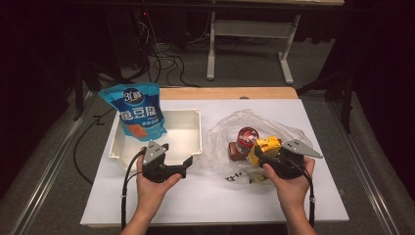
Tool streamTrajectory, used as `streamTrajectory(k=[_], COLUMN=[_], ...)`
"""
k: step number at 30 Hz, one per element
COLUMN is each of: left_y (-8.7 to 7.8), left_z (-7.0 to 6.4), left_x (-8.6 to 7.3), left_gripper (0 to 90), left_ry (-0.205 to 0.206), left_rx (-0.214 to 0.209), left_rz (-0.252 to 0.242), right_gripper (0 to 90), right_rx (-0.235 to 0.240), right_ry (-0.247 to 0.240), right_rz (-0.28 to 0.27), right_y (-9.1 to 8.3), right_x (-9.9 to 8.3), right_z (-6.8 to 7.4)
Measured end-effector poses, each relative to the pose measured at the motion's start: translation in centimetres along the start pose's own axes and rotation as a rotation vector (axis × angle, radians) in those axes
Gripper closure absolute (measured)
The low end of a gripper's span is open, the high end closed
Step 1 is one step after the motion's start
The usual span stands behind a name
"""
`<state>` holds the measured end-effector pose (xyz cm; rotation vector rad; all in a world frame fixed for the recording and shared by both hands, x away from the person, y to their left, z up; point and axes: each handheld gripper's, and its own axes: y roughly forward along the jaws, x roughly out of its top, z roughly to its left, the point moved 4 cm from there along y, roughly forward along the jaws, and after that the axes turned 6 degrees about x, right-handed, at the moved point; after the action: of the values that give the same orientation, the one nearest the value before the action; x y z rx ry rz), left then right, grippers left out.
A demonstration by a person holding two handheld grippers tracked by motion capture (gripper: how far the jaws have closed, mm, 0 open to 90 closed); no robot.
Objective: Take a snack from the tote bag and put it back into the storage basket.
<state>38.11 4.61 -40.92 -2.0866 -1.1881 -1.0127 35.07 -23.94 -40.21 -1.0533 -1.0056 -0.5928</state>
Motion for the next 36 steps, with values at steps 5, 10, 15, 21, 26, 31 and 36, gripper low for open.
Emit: streamTrajectory(k=[5,10,15,21,26,31,36], left_y=[0.1,0.1,0.1,-0.2,-0.5,-0.7,-0.8], left_z=[-0.9,-1.5,-2.7,-4.4,-5.7,-6.9,-7.6], left_x=[-0.7,-0.9,-1.6,-2.8,-3.9,-5.1,-6.0], left_gripper=[2.9,3.2,3.6,4.2,5.3,7.7,9.3], left_ry=[0.001,-0.002,0.016,0.030,0.054,0.095,0.111], left_rx=[-0.024,-0.038,-0.069,-0.129,-0.179,-0.222,-0.237], left_rz=[0.020,0.024,0.041,0.068,0.081,0.103,0.118], right_gripper=[30.3,30.4,30.4,30.4,30.4,30.4,30.4], right_rx=[0.037,0.065,0.104,0.148,0.169,0.192,0.202], right_ry=[-0.027,-0.035,-0.042,-0.044,-0.058,-0.065,-0.074], right_rz=[-0.011,-0.032,-0.027,-0.013,-0.007,-0.008,-0.008], right_y=[-0.5,-1.2,-1.0,-0.6,-0.6,-0.6,-0.6], right_x=[1.1,2.2,2.3,2.1,2.0,2.0,1.9], right_z=[1.5,2.6,3.9,5.2,6.1,6.8,7.5])
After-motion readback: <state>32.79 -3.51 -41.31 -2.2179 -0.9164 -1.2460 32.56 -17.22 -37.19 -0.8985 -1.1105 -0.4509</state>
